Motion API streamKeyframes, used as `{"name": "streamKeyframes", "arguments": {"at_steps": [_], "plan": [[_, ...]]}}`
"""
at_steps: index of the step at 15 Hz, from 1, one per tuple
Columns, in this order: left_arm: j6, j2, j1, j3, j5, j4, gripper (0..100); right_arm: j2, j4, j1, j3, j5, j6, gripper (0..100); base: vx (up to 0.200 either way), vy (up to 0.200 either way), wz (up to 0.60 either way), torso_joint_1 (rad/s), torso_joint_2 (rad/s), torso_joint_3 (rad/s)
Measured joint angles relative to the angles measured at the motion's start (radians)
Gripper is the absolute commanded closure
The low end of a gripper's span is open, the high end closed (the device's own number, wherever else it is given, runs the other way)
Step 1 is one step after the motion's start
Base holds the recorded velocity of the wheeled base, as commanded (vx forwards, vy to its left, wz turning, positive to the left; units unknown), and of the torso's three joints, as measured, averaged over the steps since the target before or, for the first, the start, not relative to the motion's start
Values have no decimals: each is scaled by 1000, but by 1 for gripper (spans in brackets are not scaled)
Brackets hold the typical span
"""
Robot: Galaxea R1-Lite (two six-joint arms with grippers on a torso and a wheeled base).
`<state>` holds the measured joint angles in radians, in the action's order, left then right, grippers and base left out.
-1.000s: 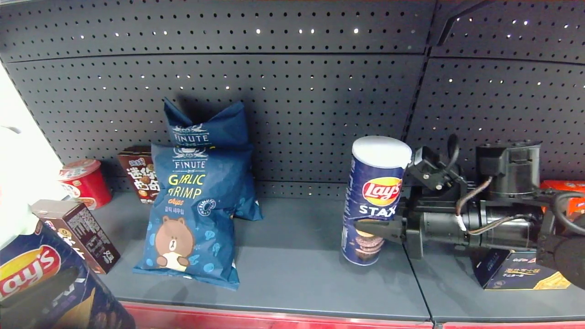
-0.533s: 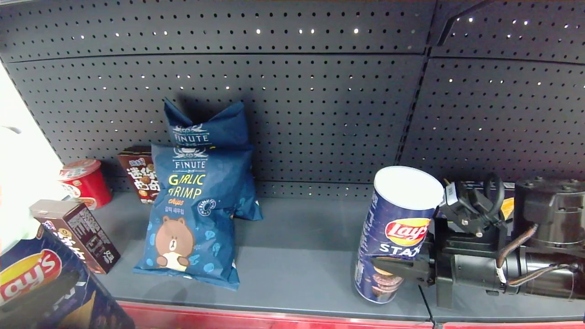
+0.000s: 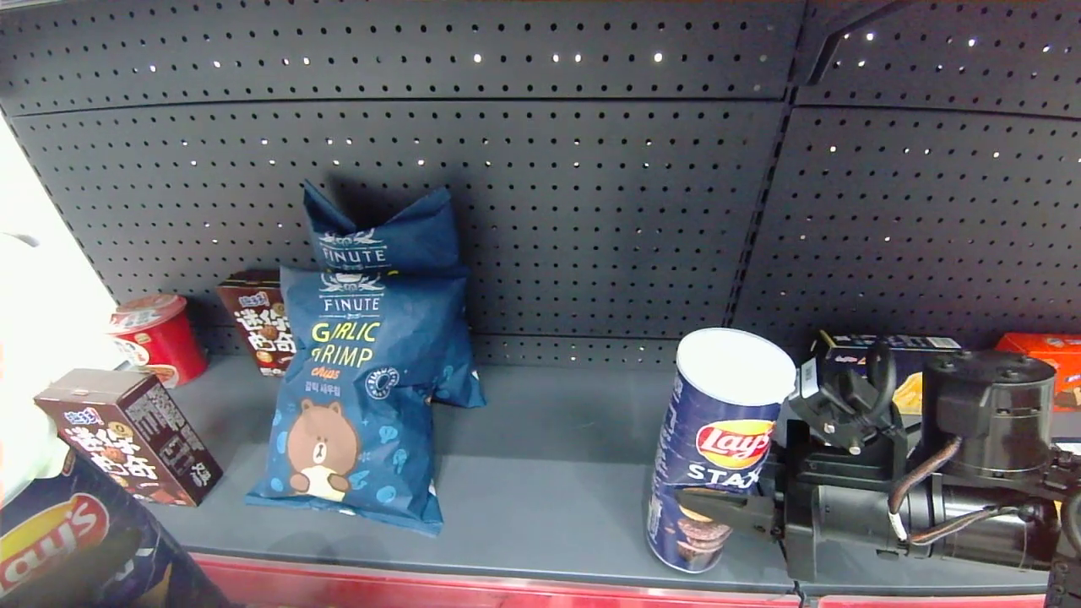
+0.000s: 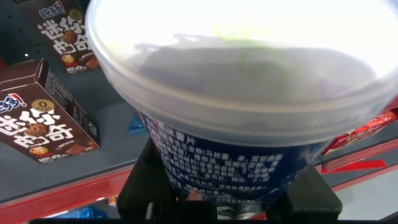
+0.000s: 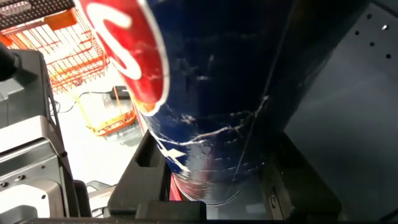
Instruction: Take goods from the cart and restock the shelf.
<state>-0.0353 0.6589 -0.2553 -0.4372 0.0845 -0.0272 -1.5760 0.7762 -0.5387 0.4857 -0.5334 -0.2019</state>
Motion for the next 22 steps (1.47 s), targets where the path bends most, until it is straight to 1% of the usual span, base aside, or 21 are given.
{"name": "streamKeyframes", "arguments": {"at_steps": [12,13,18,22], "plan": [[4,-3,-1,3,1,0,100,-108,26,-1,47,0,-3,100,0,0,0,0,0,0],[4,-3,-1,3,1,0,100,-113,26,-1,47,0,-5,0,0,0,0,0,0,0],[4,-2,-1,3,4,0,100,-111,26,-3,32,26,-9,0,0,0,0,0,0,0],[4,-4,-1,2,5,0,100,-25,24,0,-34,30,-8,0,0,0,0,0,0,0]]}}
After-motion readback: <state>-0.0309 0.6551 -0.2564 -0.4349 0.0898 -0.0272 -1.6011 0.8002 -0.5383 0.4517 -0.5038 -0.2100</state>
